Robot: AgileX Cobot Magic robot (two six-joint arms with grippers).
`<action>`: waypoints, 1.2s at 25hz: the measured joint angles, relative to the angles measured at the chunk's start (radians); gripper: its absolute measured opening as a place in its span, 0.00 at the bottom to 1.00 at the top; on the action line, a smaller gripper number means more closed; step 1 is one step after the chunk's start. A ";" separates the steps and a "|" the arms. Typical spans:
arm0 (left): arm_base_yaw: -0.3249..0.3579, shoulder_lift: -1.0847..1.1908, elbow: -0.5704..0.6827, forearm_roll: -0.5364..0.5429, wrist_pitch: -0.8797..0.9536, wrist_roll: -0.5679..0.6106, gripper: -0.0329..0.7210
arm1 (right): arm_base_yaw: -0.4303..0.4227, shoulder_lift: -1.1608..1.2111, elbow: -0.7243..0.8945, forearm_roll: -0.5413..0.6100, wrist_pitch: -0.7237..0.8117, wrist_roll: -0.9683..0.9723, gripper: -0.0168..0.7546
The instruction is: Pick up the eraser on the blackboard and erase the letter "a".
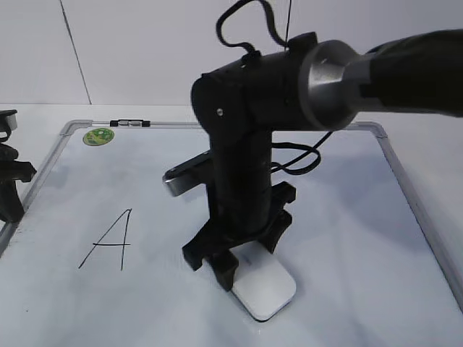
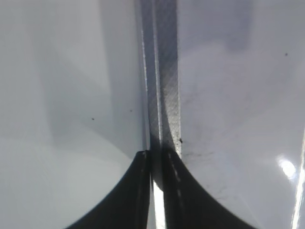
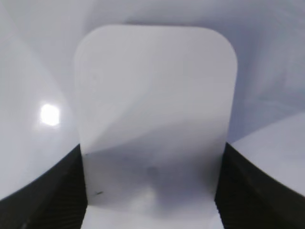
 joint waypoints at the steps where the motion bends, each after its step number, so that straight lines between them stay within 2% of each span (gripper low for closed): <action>1: 0.000 0.000 0.000 0.000 0.000 0.000 0.11 | 0.009 0.000 0.000 0.002 0.000 -0.002 0.76; 6: 0.000 0.000 0.000 0.000 0.000 0.000 0.11 | -0.009 0.002 0.000 -0.023 0.000 0.016 0.76; 13: 0.000 0.002 -0.002 -0.002 0.000 0.000 0.11 | -0.228 0.002 -0.001 -0.088 0.000 0.061 0.76; 17: 0.000 0.002 -0.002 -0.002 0.000 0.000 0.11 | -0.314 0.002 -0.002 -0.121 0.001 0.082 0.76; 25: 0.000 0.002 -0.002 0.002 0.000 0.000 0.11 | -0.324 -0.006 -0.031 -0.101 0.006 0.078 0.76; 30: 0.000 0.002 -0.002 0.002 0.002 0.000 0.11 | -0.346 -0.110 -0.071 -0.100 0.004 0.073 0.76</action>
